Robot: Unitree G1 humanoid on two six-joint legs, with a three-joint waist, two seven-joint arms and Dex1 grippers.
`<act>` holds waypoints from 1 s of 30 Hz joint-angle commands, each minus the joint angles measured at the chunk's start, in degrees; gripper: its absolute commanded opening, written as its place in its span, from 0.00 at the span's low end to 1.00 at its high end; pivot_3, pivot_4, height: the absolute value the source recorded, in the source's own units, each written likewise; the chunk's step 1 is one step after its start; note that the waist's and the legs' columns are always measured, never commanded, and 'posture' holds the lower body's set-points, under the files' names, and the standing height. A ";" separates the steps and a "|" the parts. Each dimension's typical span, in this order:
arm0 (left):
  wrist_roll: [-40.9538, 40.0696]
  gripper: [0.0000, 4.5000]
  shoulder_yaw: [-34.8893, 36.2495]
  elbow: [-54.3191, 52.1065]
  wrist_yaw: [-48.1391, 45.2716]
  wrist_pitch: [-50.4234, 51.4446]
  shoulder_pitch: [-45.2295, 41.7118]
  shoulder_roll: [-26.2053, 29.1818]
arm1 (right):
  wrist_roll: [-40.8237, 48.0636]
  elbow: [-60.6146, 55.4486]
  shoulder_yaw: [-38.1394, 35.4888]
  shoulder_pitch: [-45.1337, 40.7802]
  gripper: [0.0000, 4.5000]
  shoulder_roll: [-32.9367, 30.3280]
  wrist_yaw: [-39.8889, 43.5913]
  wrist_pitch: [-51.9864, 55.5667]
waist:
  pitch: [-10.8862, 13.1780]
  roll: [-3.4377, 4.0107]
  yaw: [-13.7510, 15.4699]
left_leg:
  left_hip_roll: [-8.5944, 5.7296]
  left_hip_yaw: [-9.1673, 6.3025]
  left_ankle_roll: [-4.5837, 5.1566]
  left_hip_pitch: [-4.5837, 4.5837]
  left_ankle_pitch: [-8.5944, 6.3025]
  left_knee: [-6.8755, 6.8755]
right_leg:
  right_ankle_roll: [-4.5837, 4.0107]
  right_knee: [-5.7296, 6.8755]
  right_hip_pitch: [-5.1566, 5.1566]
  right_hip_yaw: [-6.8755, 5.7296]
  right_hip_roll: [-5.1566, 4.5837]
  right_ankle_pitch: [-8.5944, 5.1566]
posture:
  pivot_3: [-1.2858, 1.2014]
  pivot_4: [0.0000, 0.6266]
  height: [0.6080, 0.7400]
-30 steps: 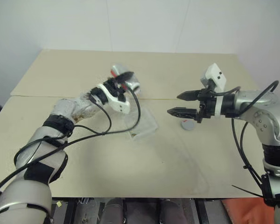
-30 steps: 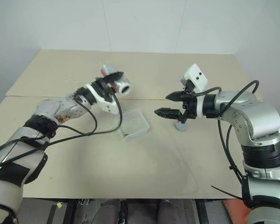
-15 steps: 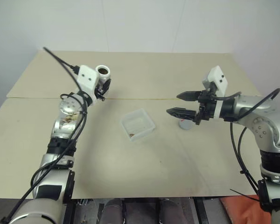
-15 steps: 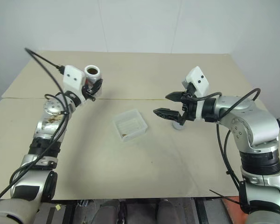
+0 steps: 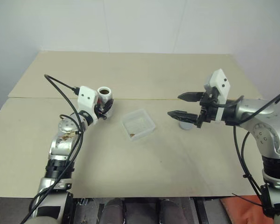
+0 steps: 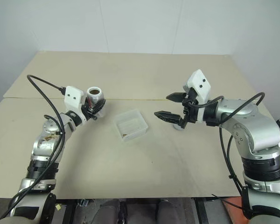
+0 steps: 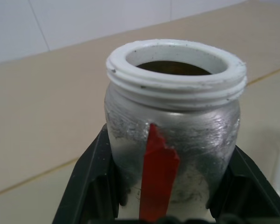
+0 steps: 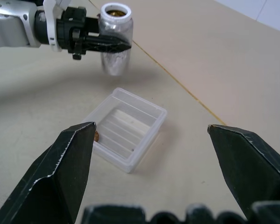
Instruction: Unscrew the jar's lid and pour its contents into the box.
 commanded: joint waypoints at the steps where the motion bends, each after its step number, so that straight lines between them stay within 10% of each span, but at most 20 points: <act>1: -0.24 0.43 1.28 -2.30 0.30 -1.39 0.20 -0.36 | 0.19 -1.33 -1.04 -0.92 0.99 -0.98 0.33 -1.31 | 0.00 0.00 0.01 | 0.00 0.00 0.00 0.00 0.00 0.00 | 0.00 0.00 0.00 0.00 0.00 0.00 | 0.52 0.24 1.00; 20: 1.35 0.43 1.15 -2.58 5.09 1.69 2.89 -3.13 | 0.01 -1.42 -0.30 -1.17 0.99 -0.79 0.11 -1.33 | 0.00 0.00 0.03 | 0.00 -0.03 0.14 0.05 -0.08 -0.02 | -0.01 -0.01 0.04 0.01 -0.01 0.00 | 0.52 0.24 1.00; 28: 0.76 0.99 1.73 -7.08 6.72 3.36 5.64 -3.94 | 0.05 -1.47 0.03 -1.70 1.00 -0.46 0.19 -1.52 | 0.00 0.00 0.00 | 0.00 -0.03 0.11 0.04 -0.07 -0.06 | -0.01 -0.05 0.02 0.02 -0.01 0.01 | 0.52 0.24 1.00; 30: 0.72 0.99 1.81 -7.98 6.90 3.83 6.23 -3.90 | 0.09 -1.50 0.14 -1.74 1.00 -0.36 0.10 -1.51 | 0.00 0.00 0.01 | 0.00 -0.03 0.13 0.05 -0.08 -0.06 | -0.01 -0.04 0.03 0.02 -0.02 0.01 | 0.52 0.24 1.00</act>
